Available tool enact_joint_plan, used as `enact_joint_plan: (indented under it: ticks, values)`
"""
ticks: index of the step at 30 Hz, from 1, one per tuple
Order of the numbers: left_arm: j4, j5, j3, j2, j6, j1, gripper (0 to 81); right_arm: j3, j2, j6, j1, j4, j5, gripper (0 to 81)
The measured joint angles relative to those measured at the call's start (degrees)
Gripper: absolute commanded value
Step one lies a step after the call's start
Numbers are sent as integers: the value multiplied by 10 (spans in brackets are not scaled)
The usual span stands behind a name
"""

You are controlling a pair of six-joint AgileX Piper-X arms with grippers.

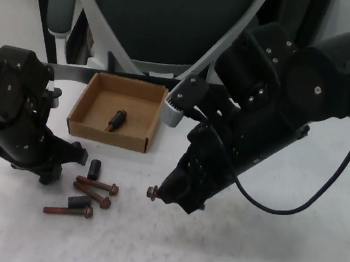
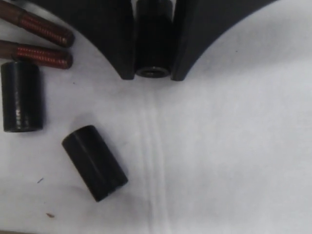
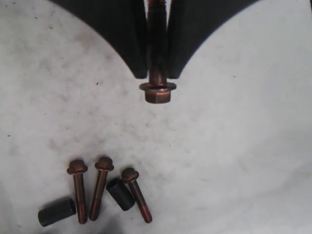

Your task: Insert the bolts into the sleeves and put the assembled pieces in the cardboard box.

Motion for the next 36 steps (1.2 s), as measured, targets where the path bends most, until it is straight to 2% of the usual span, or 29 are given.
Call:
enact_joint_plan:
  ticks: [2,4,12,15,19,21,28,29,36]
  values:
    - [0,5,0,0,0,0,8,0,0,2,0,0,13,362]
    - [0,14,0,0,0,0,8,0,0,2,0,0,31,412]
    - [13,28,5,-33,0,0,8,0,0,-2,0,18,102,417]
    - [8,55,17,-110,-3,0,8,0,0,-48,0,43,126,417]
    - [-42,93,108,-252,-42,0,8,0,0,-92,0,60,147,417]
    - [-53,100,128,-282,-52,0,8,0,0,-106,0,66,149,417]
    - [-137,134,267,-510,-95,0,8,0,0,-171,4,74,161,417]
    - [-137,134,271,-517,-97,0,8,0,0,-171,4,74,161,417]
    - [-194,156,389,-761,-119,0,8,0,23,-185,42,83,204,417]
